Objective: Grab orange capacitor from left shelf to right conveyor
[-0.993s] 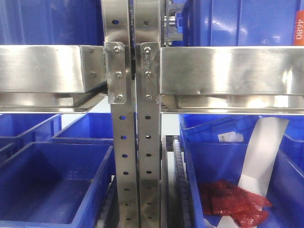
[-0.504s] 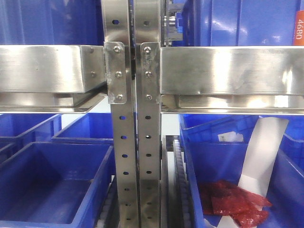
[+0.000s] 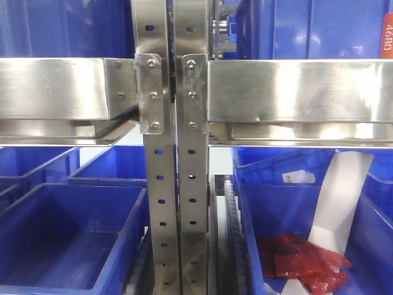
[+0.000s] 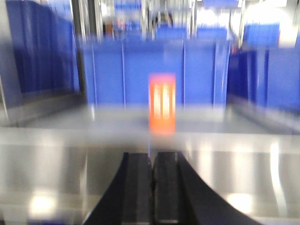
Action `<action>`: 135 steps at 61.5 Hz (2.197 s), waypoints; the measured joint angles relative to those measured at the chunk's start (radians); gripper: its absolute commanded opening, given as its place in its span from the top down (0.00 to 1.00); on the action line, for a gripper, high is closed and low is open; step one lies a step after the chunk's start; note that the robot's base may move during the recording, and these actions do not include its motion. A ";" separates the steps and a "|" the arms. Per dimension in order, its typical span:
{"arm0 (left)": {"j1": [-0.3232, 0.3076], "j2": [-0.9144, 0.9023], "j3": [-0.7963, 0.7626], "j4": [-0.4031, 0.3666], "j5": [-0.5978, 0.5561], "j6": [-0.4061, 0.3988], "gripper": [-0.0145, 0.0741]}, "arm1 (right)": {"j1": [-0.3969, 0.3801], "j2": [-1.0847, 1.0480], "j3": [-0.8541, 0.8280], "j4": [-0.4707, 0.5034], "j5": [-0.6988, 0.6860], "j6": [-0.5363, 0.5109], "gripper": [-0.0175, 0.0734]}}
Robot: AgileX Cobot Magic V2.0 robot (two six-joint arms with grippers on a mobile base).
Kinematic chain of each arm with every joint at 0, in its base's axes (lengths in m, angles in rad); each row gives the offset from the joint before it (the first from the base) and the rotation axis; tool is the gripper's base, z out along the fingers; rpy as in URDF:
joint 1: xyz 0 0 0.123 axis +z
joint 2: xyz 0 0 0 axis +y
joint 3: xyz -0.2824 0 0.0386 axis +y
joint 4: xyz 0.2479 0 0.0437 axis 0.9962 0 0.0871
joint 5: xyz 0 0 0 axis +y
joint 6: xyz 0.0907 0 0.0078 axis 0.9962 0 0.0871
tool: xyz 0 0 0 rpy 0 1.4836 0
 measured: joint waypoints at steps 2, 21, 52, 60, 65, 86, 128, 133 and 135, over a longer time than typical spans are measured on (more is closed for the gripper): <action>0.000 0.000 0.000 0.000 0.000 0.000 0.98 | 0.000 0.007 -0.043 0.000 0.009 0.000 0.75; 0.000 0.000 0.000 0.000 0.000 0.000 0.98 | 0.000 0.401 -0.385 -0.002 0.104 0.000 0.36; 0.000 0.000 0.000 0.000 0.000 0.000 0.98 | 0.000 1.040 -0.570 -0.003 -0.056 0.000 0.12; 0.000 0.000 0.000 0.000 0.000 0.000 0.98 | -0.018 1.140 -0.572 -0.003 -0.153 0.013 0.12; 0.000 0.000 0.000 0.000 0.000 0.000 0.98 | -0.029 1.188 -0.572 -0.003 -0.211 0.040 0.12; 0.000 0.000 0.000 0.000 0.000 0.000 0.98 | -0.035 1.383 -0.610 -0.003 -0.399 0.075 0.12; 0.000 0.000 0.000 0.000 0.000 0.000 0.98 | -0.035 1.660 -0.784 -0.006 -0.462 0.081 0.28; 0.000 0.000 0.000 0.000 0.000 0.000 0.98 | -0.035 1.660 -0.791 -0.006 -0.466 0.081 0.41; 0.000 0.000 0.000 0.000 0.000 0.000 0.98 | -0.035 1.660 -0.793 -0.006 -0.468 0.081 0.48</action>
